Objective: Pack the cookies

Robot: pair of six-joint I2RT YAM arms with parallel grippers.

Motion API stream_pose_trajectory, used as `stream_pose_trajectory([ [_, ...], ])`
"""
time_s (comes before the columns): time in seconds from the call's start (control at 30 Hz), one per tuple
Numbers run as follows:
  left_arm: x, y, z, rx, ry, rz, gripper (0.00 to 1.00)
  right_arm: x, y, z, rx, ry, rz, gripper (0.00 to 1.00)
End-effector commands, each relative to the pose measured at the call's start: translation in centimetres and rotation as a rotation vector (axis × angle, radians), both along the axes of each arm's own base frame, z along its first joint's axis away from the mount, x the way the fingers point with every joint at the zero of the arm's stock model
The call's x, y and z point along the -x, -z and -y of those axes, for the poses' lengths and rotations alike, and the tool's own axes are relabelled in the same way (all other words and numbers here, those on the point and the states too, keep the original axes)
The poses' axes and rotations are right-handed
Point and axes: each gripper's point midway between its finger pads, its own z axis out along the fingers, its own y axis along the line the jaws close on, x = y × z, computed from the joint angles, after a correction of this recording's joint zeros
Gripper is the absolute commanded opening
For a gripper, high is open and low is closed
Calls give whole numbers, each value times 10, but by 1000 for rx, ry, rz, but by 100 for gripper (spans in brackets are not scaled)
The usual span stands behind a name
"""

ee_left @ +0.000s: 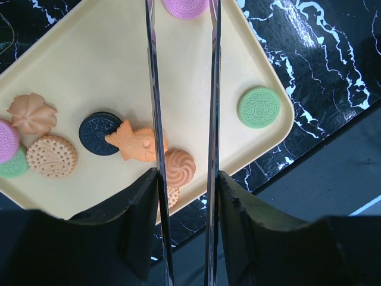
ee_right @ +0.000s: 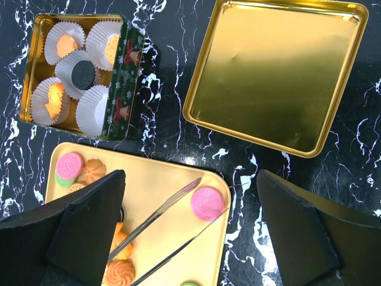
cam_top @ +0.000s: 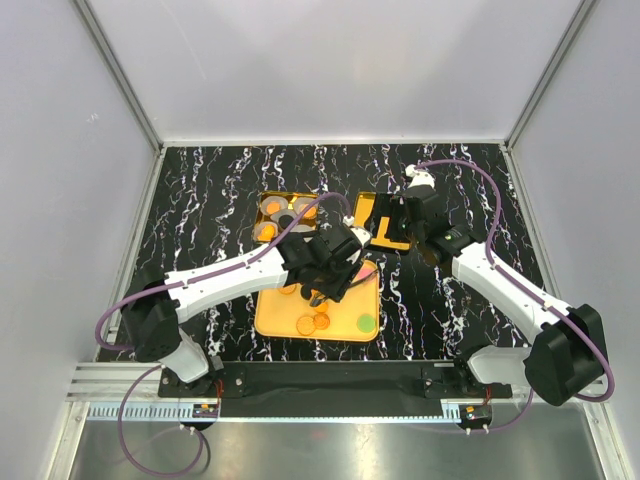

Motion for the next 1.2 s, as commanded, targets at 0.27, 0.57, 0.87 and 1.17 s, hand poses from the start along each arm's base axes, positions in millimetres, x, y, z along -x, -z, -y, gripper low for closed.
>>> stream_pose_trajectory([
  [0.27,-3,-23,17,88,23,31,46,-8,-30,1,-14,13,77,100],
  [0.57,-2,-20,16,80,26,27,46,-7,-30,1,-17,13,80,100],
  [0.87,-5,-20,15,67,20,38,42,-7,-30,1,-17,13,80,100],
  [1.17,-10,-34,8,64,9,79,41,-7,-31,1,-19,11,80,100],
])
